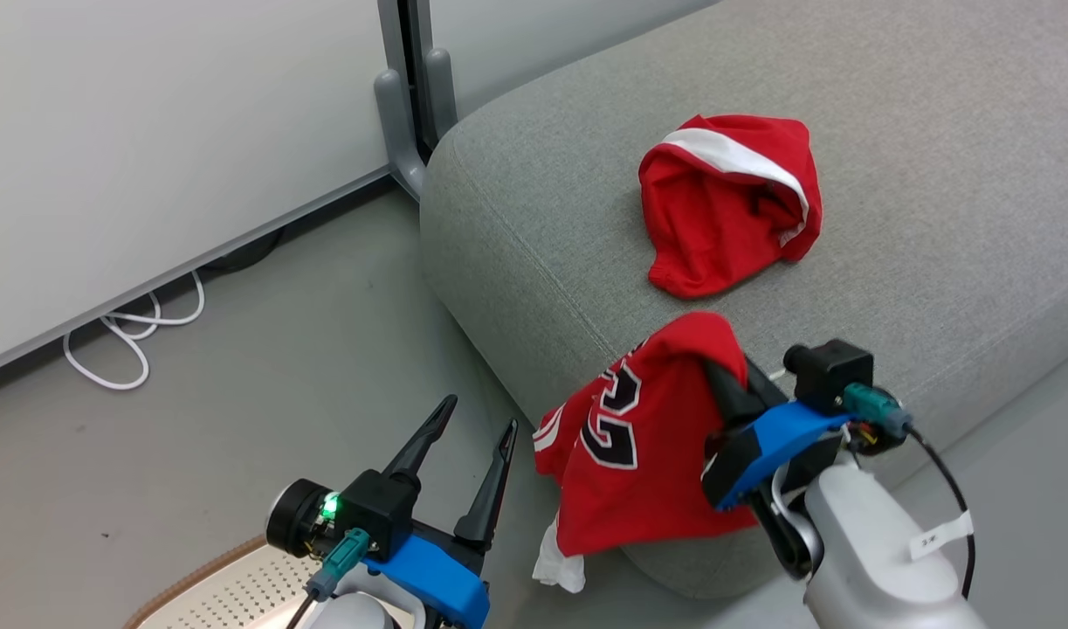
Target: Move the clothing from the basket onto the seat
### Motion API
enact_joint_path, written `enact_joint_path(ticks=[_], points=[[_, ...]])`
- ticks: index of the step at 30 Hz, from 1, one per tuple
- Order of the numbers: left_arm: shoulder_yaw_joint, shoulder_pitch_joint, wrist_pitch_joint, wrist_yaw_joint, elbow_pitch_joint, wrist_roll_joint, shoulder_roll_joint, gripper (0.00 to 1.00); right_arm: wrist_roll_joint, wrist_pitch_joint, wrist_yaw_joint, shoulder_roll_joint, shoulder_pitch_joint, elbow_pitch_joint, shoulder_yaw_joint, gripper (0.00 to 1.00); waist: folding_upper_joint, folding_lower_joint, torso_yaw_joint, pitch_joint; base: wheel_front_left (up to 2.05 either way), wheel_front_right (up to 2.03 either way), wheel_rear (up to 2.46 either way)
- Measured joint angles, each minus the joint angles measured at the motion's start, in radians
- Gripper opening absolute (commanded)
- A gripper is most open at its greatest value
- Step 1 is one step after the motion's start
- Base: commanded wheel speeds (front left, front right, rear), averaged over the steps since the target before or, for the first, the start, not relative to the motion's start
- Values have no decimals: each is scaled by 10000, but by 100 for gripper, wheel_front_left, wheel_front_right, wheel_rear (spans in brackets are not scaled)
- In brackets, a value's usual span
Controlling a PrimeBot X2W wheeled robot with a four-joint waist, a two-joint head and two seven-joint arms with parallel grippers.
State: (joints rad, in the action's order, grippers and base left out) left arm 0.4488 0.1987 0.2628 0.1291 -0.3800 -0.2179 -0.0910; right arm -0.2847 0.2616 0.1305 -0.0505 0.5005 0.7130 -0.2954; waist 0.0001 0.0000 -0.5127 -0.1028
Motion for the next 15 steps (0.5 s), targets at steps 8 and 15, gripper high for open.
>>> enact_joint_path(ticks=[8, 15], points=[[-21, 168, 0, 0, 301, 199, -336, 100, 284, 0, 0, -6, 1314, -650, 961, 0, 0, 0, 17, -610, 0, 0, 0], [127, 599, -2, 0, 761, 418, -790, 100, 688, -247, 0, -56, 3191, -1034, 2090, 0, 0, 1, 73, -1513, 0, 0, 0]])
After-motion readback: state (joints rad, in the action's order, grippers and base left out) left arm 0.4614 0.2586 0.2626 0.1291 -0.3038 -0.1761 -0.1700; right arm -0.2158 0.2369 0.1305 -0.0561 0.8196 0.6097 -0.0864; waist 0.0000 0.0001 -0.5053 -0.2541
